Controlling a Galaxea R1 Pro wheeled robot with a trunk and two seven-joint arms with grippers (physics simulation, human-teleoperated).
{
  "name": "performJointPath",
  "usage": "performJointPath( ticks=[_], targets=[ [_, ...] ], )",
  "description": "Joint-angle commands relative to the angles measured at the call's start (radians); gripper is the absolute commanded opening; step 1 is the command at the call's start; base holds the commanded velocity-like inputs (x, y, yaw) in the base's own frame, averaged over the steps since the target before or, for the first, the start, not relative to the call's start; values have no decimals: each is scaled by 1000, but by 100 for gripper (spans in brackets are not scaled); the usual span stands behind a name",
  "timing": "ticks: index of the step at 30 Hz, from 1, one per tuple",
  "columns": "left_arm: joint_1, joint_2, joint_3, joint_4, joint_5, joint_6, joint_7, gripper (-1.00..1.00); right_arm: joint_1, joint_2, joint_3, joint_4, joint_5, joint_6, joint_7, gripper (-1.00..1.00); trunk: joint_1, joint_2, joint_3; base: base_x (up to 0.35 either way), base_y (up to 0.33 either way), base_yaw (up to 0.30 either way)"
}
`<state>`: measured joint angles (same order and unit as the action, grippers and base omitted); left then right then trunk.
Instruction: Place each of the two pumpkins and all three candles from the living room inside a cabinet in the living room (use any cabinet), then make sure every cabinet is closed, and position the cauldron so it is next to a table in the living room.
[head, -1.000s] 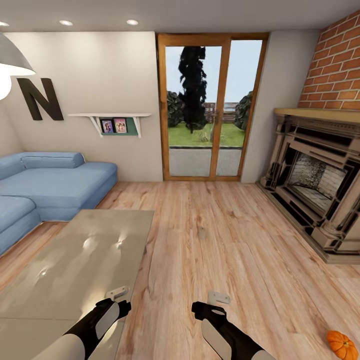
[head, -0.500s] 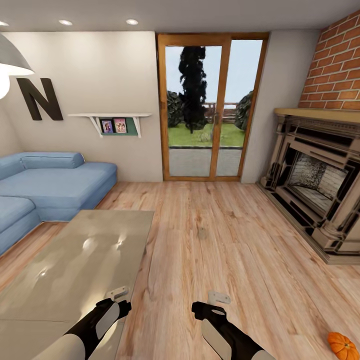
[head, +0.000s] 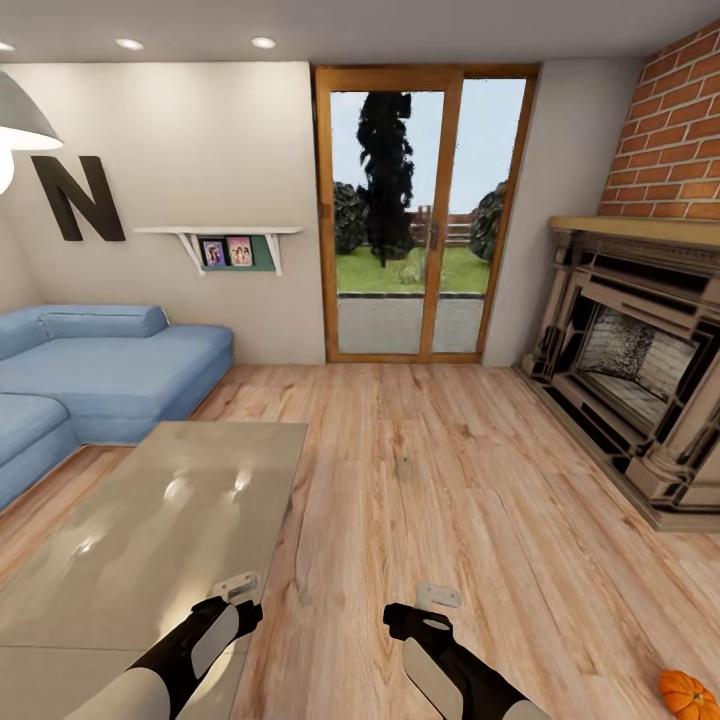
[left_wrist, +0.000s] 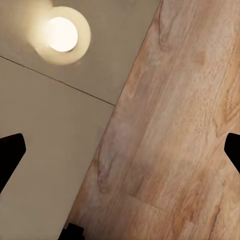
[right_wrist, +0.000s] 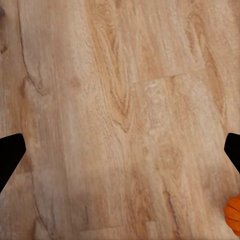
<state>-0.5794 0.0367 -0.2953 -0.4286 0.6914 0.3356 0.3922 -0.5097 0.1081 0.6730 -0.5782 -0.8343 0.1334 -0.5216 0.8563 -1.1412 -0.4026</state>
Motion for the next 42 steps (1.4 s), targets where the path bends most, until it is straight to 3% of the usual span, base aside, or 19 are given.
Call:
performJointPath(
  ticks=[1,42],
  targets=[
    [0,1,-8,-2,9,3,8,100,-1,-1,5,-2,-3,5,-8,100,0,-1,-1,2,0,0],
    [0,-1,-8,-2,8,3,8,100,-1,-1,5,-2,-3,5,-8,100,0,-1,-1,15,0,0]
  ],
)
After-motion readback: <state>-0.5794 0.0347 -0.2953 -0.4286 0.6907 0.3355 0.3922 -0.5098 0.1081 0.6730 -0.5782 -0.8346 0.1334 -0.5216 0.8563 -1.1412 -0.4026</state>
